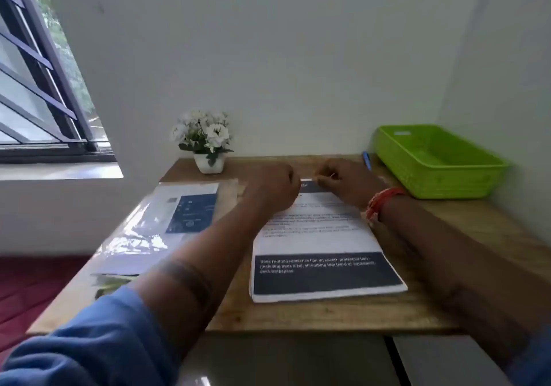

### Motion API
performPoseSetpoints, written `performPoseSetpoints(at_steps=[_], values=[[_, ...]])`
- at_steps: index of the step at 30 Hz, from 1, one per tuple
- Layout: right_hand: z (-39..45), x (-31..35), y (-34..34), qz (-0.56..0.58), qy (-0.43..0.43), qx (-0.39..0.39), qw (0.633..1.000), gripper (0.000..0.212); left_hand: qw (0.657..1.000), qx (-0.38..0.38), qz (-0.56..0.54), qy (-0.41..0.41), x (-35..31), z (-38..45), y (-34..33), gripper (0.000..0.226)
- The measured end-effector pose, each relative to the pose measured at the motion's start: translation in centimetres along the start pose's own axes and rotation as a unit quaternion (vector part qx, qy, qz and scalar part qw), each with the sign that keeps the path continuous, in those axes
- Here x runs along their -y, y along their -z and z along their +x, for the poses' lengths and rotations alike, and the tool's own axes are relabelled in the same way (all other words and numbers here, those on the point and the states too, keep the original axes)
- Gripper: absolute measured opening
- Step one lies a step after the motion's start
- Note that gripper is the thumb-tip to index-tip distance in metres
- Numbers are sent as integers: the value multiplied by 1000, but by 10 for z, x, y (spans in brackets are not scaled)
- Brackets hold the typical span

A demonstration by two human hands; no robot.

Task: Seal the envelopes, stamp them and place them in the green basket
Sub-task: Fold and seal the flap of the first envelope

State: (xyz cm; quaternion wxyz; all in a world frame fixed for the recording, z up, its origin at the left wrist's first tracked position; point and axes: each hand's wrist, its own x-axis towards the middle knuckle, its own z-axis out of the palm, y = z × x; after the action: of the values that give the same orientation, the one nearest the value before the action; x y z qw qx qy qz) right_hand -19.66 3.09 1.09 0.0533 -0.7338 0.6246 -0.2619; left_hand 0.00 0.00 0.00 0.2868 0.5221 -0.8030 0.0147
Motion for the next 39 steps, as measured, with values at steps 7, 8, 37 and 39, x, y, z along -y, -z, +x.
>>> performPoseSetpoints(at_steps=[7,8,37,39], values=[[-19,-5,-29,-40,22,66,997,49,997,73,22,3,12,-17,-9,28],[-20,-3,-28,-49,19,69,996,49,997,78,21,5,16,-13,-9,29],[-23,-18,4,332,-163,-141,918,5,960,92,-167,204,19,24,50,43],[-24,-18,4,375,-178,-121,902,13,961,124,-182,166,19,36,61,22]])
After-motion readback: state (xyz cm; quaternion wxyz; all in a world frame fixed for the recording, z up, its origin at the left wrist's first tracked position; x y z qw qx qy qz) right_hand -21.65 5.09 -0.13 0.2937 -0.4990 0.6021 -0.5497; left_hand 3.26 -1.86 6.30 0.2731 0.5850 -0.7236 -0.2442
